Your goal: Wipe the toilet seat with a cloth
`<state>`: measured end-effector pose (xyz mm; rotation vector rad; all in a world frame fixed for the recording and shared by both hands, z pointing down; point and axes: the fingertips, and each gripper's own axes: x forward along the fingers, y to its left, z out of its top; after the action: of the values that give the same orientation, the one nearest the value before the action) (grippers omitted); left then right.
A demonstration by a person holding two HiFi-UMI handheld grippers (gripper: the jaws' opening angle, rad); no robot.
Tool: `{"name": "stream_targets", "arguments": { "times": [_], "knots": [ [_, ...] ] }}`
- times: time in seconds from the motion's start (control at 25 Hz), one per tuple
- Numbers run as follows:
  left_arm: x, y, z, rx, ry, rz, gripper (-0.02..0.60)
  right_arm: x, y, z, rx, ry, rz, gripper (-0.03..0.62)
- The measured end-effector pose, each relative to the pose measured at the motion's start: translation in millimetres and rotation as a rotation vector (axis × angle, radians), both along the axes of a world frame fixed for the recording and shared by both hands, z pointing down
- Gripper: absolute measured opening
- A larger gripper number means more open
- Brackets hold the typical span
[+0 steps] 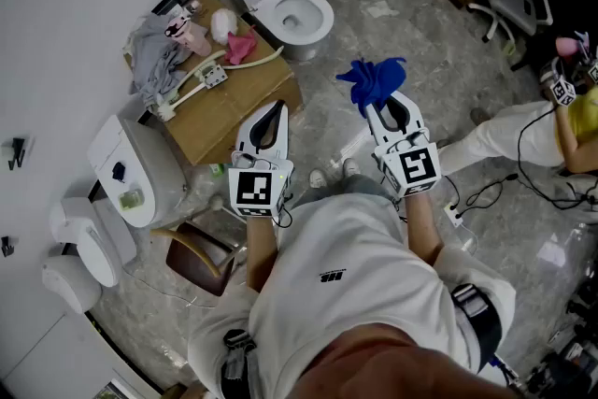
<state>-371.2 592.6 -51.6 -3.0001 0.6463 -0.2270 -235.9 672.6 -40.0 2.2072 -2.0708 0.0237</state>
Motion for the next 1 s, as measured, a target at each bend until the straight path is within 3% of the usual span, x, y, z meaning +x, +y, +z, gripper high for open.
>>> {"name": "stream_targets", "arguments": {
  "times": [0.44,0.68,1.0],
  "knots": [
    [-11.0,-34.2,23.9,-0.045,0.008,0.037,0.011,-3.1,-18.7,16.6,-0.023,-0.032,0.077,0.089],
    [21.5,-64.4,28.4,-0.051,-0.001,0.071,0.011,27.6,-44.1,25.2,-0.06,-0.034,0.113,0.091],
    [81.7,-122.0,34.6,-0.054,-0.027,0.046,0.011,86.5,-103.9,35.5,-0.071,-0.04,0.091,0.091]
  ]
}}
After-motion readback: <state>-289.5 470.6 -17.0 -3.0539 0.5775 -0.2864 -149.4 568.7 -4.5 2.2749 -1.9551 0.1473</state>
